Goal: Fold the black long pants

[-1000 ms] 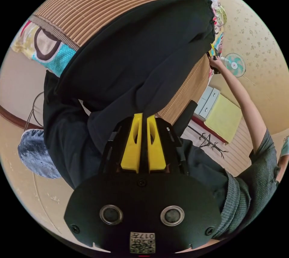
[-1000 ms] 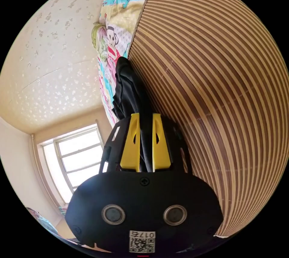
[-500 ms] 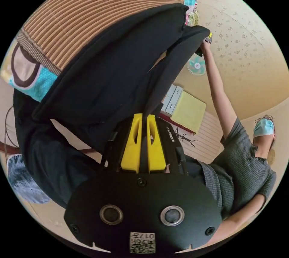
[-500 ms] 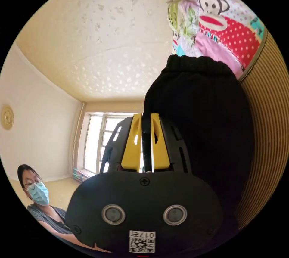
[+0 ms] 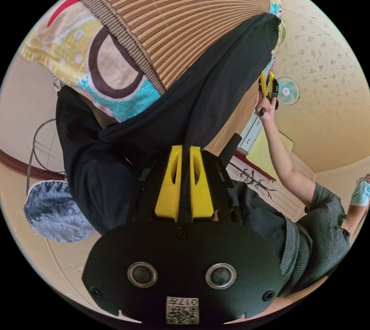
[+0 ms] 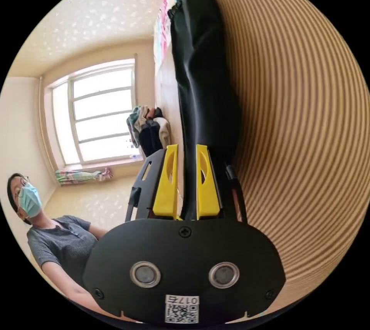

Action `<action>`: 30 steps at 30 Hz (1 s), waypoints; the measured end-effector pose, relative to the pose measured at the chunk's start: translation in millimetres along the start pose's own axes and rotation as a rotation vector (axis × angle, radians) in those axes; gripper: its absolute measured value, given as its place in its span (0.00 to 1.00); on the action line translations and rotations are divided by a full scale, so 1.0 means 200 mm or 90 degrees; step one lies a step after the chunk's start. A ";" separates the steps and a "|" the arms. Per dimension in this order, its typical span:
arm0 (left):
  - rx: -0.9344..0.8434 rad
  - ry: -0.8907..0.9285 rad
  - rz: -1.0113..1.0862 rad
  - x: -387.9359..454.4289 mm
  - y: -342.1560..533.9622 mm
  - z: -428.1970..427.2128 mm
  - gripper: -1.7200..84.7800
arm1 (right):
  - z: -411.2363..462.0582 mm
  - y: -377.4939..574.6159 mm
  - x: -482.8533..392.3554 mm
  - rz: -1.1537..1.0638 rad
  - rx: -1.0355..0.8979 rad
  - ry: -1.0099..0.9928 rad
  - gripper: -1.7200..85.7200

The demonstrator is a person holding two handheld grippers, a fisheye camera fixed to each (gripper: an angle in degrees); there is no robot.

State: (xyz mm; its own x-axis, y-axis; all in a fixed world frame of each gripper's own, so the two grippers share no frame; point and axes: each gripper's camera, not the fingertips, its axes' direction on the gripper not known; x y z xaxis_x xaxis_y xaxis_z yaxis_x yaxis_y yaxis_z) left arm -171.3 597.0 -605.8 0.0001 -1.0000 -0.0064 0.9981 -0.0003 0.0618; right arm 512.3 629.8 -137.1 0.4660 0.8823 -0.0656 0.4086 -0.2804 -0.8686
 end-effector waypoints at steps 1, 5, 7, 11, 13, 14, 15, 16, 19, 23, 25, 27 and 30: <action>-0.003 0.002 -0.004 0.01 0.00 0.00 0.06 | 0.01 0.19 0.05 0.028 -0.012 0.014 0.11; -0.017 0.010 -0.024 0.04 0.00 0.01 0.06 | 0.16 0.67 0.15 0.117 -0.028 0.004 0.15; -0.030 0.018 -0.030 0.08 0.01 0.00 0.06 | 0.25 0.77 0.16 0.131 -0.035 0.013 0.16; -0.057 0.061 -0.019 0.16 0.03 -0.01 0.06 | 0.43 0.87 0.13 0.139 0.003 -0.040 0.15; -0.082 0.098 -0.012 0.20 0.04 -0.02 0.06 | 0.51 0.90 0.12 0.138 -0.010 -0.027 0.14; -0.088 0.104 -0.012 0.21 0.05 -0.02 0.06 | 0.55 0.92 0.11 0.141 -0.023 -0.015 0.13; -0.098 0.107 -0.016 0.22 0.05 -0.04 0.06 | 0.57 0.94 0.11 0.144 -0.029 -0.011 0.12; -0.107 0.103 -0.022 0.25 0.06 -0.06 0.06 | 0.59 0.96 0.09 0.148 -0.038 -0.003 0.10; -0.133 0.074 -0.018 0.37 0.10 -0.13 0.06 | 0.57 1.02 0.01 0.129 -0.056 0.004 0.07; -0.153 0.137 0.123 0.64 0.18 -0.22 0.06 | 0.44 1.09 -0.25 0.066 -0.024 -0.040 0.06; -0.148 0.203 0.215 0.73 0.24 -0.31 0.06 | 0.38 1.11 -0.38 0.024 0.002 -0.081 0.05; -0.136 0.209 0.226 0.69 0.25 -0.34 0.05 | 0.34 1.13 -0.45 -0.007 0.021 -0.126 0.05; -0.134 0.005 0.102 0.45 0.20 -0.25 0.05 | 0.41 1.10 -0.42 0.028 0.003 -0.065 0.05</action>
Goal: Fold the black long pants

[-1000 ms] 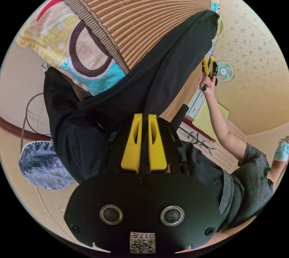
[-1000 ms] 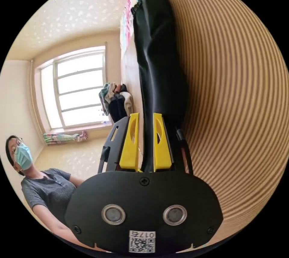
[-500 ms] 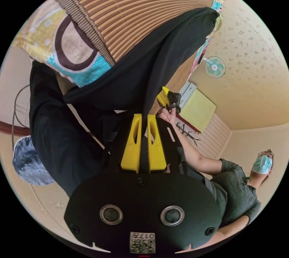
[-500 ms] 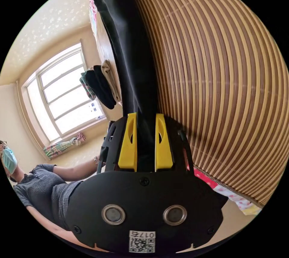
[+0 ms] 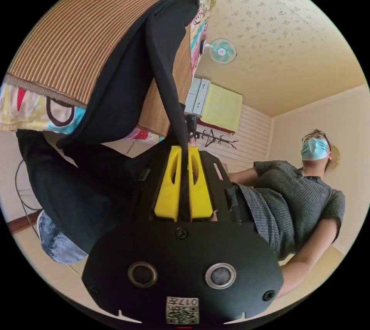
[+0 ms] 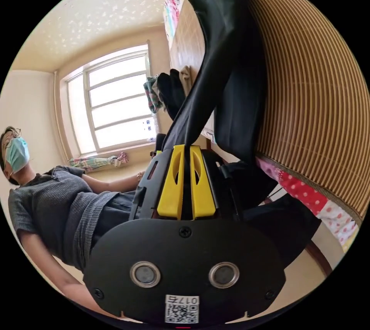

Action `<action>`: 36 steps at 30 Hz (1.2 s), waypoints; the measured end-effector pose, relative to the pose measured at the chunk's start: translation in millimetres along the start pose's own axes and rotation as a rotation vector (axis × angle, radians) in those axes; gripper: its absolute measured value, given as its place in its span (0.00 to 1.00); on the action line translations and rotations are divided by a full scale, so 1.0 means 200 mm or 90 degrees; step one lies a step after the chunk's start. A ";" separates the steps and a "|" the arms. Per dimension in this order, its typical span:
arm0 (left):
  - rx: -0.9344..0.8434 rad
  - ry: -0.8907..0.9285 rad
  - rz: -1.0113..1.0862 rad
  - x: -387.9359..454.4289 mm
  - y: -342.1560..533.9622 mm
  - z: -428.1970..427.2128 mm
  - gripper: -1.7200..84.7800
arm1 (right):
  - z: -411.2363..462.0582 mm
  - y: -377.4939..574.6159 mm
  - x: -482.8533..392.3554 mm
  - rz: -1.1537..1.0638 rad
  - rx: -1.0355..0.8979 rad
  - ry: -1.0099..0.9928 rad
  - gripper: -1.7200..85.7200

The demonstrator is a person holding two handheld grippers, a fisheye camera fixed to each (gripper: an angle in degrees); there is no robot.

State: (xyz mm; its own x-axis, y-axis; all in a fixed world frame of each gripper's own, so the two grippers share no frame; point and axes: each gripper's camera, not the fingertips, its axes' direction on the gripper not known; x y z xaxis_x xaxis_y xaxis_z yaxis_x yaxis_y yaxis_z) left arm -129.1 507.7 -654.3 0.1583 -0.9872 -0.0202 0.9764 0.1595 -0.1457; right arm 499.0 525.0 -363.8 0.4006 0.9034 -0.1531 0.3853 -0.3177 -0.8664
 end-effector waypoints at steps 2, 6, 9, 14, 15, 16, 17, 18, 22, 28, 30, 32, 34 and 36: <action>-0.021 -0.185 -0.133 -0.18 -0.03 0.08 0.04 | 0.13 -0.05 0.12 0.097 -0.050 0.152 0.05; -0.076 -0.299 -0.221 -0.33 -0.14 0.21 0.03 | 0.18 -0.07 0.21 0.171 -0.026 0.165 0.05; -0.009 -0.272 -0.103 -0.11 -0.24 0.23 0.05 | 0.13 -0.08 0.21 0.169 -0.015 0.138 0.07; 0.037 -0.237 0.042 0.23 -0.51 0.37 0.09 | 0.03 -0.17 0.21 0.179 -0.020 0.155 0.10; 0.042 -0.272 0.065 0.31 -0.60 0.42 0.11 | 0.02 -0.18 0.21 0.182 -0.014 0.149 0.11; 0.049 -0.320 0.089 0.38 -0.67 0.47 0.12 | 0.02 -0.22 0.22 0.201 -0.019 0.139 0.11; 0.050 -0.342 0.101 0.42 -0.71 0.50 0.13 | 0.03 -0.25 0.20 0.210 -0.025 0.144 0.12; 0.043 -0.372 0.119 0.47 -0.78 0.58 0.13 | 0.04 -0.26 0.19 0.209 -0.029 0.155 0.12; -0.035 -0.466 0.164 0.52 -0.93 0.84 0.12 | 0.09 -0.33 0.04 0.183 -0.048 0.249 0.12; -0.079 -0.377 0.216 0.58 -0.92 0.85 0.07 | 0.04 -0.34 -0.08 0.190 0.091 0.178 0.09; -0.067 -0.263 0.247 0.58 -0.87 0.77 0.07 | 0.05 -0.35 -0.08 0.221 0.105 0.183 0.08; -0.046 -0.175 0.227 0.50 -0.84 0.69 0.07 | 0.05 -0.34 -0.11 0.210 0.132 0.197 0.06; -0.019 -0.175 0.141 0.32 -0.84 0.64 0.06 | 0.06 -0.33 -0.12 0.196 0.142 0.201 0.06; -0.006 -0.213 0.088 0.21 -0.84 0.64 0.06 | 0.10 -0.33 -0.09 0.202 0.128 0.214 0.05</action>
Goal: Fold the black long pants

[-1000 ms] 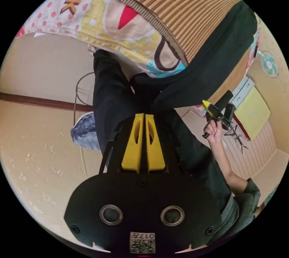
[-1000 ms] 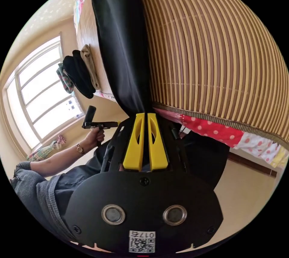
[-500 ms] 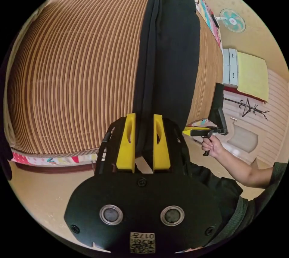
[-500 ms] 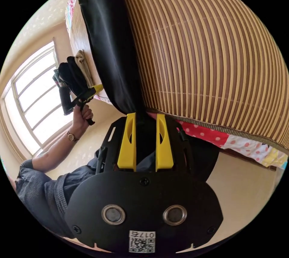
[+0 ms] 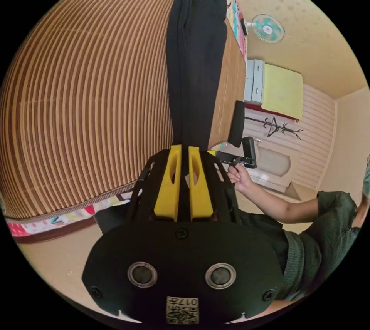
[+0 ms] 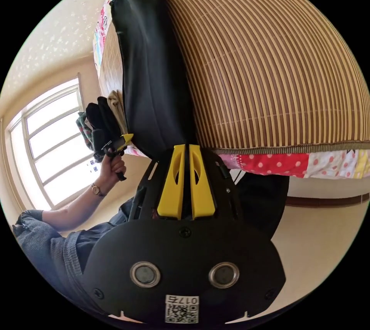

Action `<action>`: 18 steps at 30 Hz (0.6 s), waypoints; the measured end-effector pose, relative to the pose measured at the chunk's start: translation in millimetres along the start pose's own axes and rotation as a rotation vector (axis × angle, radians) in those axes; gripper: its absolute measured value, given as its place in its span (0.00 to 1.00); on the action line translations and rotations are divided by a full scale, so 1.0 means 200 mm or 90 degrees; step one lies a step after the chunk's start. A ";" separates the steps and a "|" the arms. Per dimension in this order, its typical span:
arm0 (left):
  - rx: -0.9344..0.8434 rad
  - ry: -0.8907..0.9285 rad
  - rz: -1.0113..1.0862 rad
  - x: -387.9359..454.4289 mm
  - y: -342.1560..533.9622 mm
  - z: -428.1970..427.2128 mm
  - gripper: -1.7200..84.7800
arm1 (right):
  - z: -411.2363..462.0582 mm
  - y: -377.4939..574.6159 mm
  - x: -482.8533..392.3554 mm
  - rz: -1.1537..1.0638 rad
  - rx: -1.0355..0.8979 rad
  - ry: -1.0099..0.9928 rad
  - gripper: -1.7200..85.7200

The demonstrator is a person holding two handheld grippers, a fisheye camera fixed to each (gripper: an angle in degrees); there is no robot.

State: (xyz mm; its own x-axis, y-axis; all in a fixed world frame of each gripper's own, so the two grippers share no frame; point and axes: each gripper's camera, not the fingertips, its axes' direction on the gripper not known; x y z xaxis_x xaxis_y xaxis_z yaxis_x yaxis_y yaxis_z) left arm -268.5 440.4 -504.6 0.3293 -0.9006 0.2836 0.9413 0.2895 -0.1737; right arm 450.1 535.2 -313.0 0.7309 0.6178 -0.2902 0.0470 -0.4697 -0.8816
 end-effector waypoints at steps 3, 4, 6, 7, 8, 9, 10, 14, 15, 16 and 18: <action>-0.005 0.014 -0.020 -0.04 -0.01 0.04 0.07 | 0.07 -0.02 0.04 0.026 -0.043 0.081 0.05; 0.008 0.013 -0.008 -0.01 -0.01 0.03 0.08 | 0.04 -0.02 0.04 0.014 -0.029 0.060 0.06; 0.047 0.009 0.020 0.04 -0.01 -0.04 0.11 | -0.02 -0.04 0.04 -0.002 -0.002 0.010 0.08; 0.079 0.017 0.030 0.06 -0.02 -0.10 0.13 | -0.06 -0.06 0.04 -0.017 0.019 -0.030 0.09; 0.094 0.026 0.032 0.06 -0.02 -0.12 0.13 | -0.11 -0.09 0.04 -0.025 0.039 -0.063 0.10; 0.114 0.055 0.031 0.05 -0.05 -0.15 0.15 | -0.13 -0.10 0.04 -0.029 0.049 -0.078 0.11; 0.113 0.095 0.014 0.01 -0.11 -0.14 0.16 | -0.16 -0.14 0.05 -0.043 0.064 -0.107 0.12; 0.053 0.142 0.012 -0.05 -0.36 -0.01 0.20 | -0.22 -0.37 0.09 -0.084 0.070 -0.170 0.17; 0.033 0.097 0.028 -0.03 -0.43 0.03 0.20 | -0.21 -0.41 0.09 -0.089 0.062 -0.181 0.18; 0.016 0.062 0.052 0.02 -0.49 0.06 0.17 | -0.19 -0.49 0.10 -0.099 0.040 -0.199 0.19; -0.013 0.021 0.092 0.09 -0.56 0.12 0.15 | -0.15 -0.60 0.10 -0.123 0.015 -0.225 0.18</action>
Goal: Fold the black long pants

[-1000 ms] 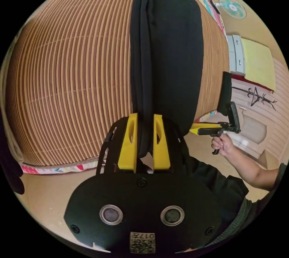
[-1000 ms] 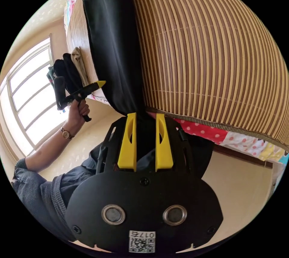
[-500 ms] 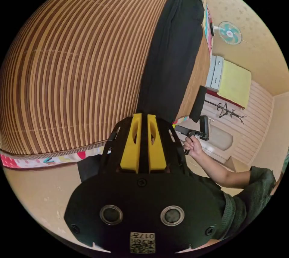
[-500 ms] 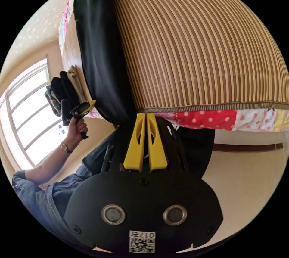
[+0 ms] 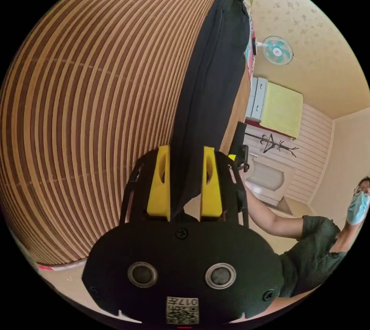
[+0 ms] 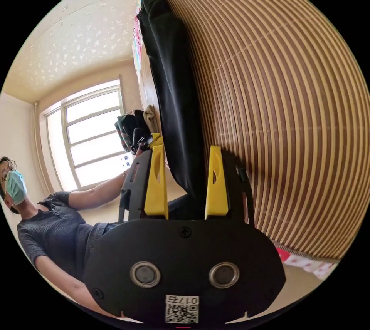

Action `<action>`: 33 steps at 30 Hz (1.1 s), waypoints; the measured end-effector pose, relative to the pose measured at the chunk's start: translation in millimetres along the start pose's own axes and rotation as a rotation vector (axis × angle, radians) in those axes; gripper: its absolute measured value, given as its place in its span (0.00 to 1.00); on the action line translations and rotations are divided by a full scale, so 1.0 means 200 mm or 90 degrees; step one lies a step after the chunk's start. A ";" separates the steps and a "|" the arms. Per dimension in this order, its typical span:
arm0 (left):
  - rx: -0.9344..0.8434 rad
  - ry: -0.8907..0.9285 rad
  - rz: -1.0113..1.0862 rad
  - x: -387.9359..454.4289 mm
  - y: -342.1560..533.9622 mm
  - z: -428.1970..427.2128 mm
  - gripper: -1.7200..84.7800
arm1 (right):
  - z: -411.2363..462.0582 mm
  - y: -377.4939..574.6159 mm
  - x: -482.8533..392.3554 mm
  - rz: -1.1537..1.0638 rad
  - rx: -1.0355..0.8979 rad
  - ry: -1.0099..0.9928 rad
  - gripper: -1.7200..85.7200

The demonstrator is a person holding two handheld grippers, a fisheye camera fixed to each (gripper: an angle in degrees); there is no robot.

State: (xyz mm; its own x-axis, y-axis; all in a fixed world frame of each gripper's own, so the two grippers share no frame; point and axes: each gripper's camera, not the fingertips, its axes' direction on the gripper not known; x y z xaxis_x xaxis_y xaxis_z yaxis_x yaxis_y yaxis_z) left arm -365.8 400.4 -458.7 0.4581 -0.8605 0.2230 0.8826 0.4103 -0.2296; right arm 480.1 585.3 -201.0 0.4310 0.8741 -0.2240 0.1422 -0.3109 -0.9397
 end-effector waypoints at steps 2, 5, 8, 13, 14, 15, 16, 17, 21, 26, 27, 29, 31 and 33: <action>-0.027 -0.020 0.021 0.04 -0.03 0.06 0.14 | 0.07 -0.13 0.01 -0.023 -0.033 -0.034 0.17; -0.035 -0.021 -0.001 -0.01 -0.02 0.07 0.11 | 0.18 -0.24 -0.02 -0.041 -0.096 -0.030 0.14; -0.024 0.114 0.003 -0.08 0.07 0.07 0.08 | 0.18 -0.25 -0.04 -0.036 -0.106 -0.014 0.09; -0.020 0.264 0.097 0.03 0.38 -0.04 0.07 | 0.02 -0.05 -0.17 -0.096 -0.069 -0.133 0.05; -0.019 0.282 0.110 0.06 0.42 -0.06 0.07 | -0.02 0.03 -0.23 -0.115 -0.060 -0.151 0.04; -0.014 0.315 0.140 0.12 0.50 -0.09 0.07 | -0.05 0.07 -0.26 -0.126 -0.055 -0.164 0.04; -0.004 0.340 0.170 0.21 0.59 -0.13 0.07 | -0.10 0.15 -0.34 -0.144 -0.045 -0.192 0.03; 0.004 0.351 0.184 0.25 0.63 -0.16 0.07 | -0.15 0.22 -0.41 -0.165 -0.033 -0.217 0.03; 0.085 0.392 0.265 0.60 0.85 -0.35 0.07 | -0.32 0.38 -0.70 -0.242 0.006 -0.265 0.03; 0.165 0.386 0.395 1.10 0.99 -0.58 0.07 | -0.59 0.41 -1.27 -0.395 0.029 -0.223 0.03; 0.183 0.396 0.433 1.23 1.03 -0.64 0.07 | -0.61 0.42 -1.35 -0.422 0.026 -0.217 0.03; 0.199 0.414 0.500 1.42 1.08 -0.71 0.07 | -0.72 0.47 -1.63 -0.538 0.010 -0.216 0.04; 0.199 0.433 0.599 1.69 1.17 -0.80 0.07 | -0.79 0.54 -1.83 -0.619 0.002 -0.237 0.04; 0.197 0.430 0.662 1.89 1.24 -0.85 0.07 | -0.87 0.62 -2.03 -0.694 -0.003 -0.245 0.04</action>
State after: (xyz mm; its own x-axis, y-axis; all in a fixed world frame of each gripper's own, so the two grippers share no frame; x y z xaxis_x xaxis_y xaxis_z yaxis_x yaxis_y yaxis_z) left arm 7.6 125.0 -593.0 0.8807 -0.0373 -0.4722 0.1715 0.9543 0.2446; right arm 477.9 127.4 -182.8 -0.2223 0.7348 0.6408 0.2754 0.6778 -0.6817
